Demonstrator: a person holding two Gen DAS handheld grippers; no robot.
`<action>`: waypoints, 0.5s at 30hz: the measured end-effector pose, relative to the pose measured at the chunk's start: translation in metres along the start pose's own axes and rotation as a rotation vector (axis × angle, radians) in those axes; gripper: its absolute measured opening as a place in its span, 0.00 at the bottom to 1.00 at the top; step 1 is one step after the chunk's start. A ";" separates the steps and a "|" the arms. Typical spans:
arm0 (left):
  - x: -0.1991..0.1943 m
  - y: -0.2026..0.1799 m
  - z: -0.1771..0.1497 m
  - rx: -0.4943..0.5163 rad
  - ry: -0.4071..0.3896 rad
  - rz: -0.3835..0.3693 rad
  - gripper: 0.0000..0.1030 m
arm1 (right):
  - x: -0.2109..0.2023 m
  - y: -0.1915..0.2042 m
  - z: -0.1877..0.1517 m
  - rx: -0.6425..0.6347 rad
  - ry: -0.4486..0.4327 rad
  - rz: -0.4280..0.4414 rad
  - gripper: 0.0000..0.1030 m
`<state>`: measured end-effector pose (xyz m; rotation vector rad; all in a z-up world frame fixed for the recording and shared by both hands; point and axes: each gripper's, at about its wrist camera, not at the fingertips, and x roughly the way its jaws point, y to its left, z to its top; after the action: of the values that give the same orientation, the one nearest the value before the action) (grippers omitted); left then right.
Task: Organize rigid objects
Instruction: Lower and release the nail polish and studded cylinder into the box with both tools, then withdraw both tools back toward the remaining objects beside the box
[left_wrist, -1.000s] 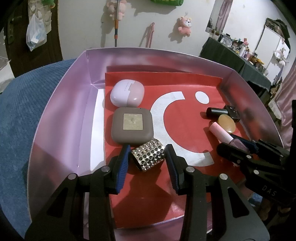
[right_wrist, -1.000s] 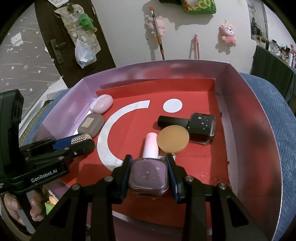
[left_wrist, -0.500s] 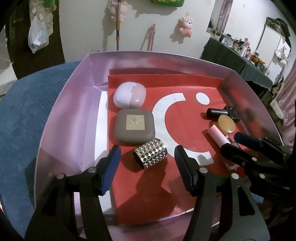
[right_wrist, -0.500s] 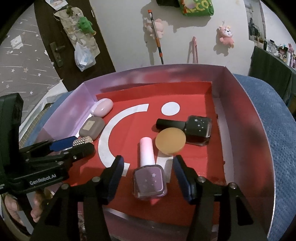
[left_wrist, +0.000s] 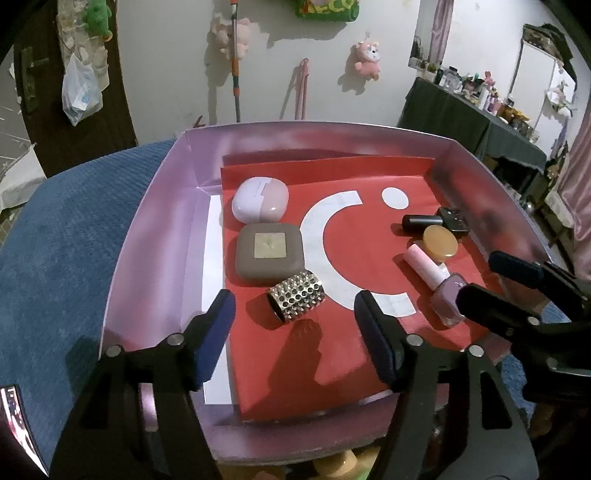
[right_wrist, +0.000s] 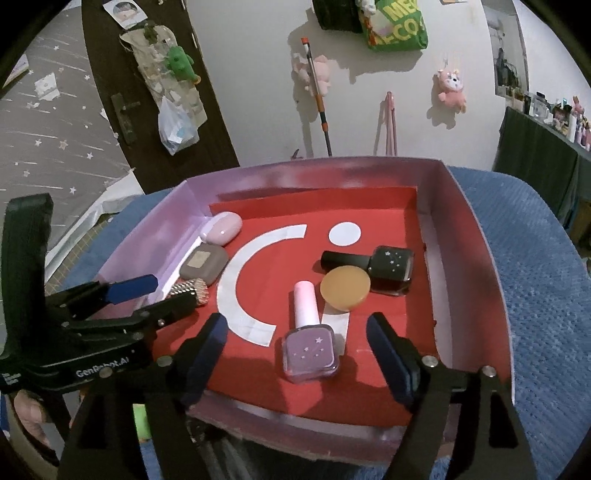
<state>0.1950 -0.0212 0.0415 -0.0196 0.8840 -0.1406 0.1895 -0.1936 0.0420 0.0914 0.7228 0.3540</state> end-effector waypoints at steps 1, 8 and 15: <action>-0.001 -0.001 0.000 0.001 -0.002 -0.001 0.65 | -0.002 0.001 0.000 0.000 -0.004 0.002 0.82; -0.015 -0.006 -0.005 0.010 -0.028 -0.003 0.74 | -0.020 0.007 -0.003 -0.002 -0.040 0.030 0.91; -0.029 -0.007 -0.011 0.010 -0.058 -0.005 0.92 | -0.037 0.015 -0.006 -0.018 -0.083 0.049 1.00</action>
<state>0.1673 -0.0235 0.0573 -0.0164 0.8254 -0.1484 0.1553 -0.1930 0.0638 0.1063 0.6365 0.4009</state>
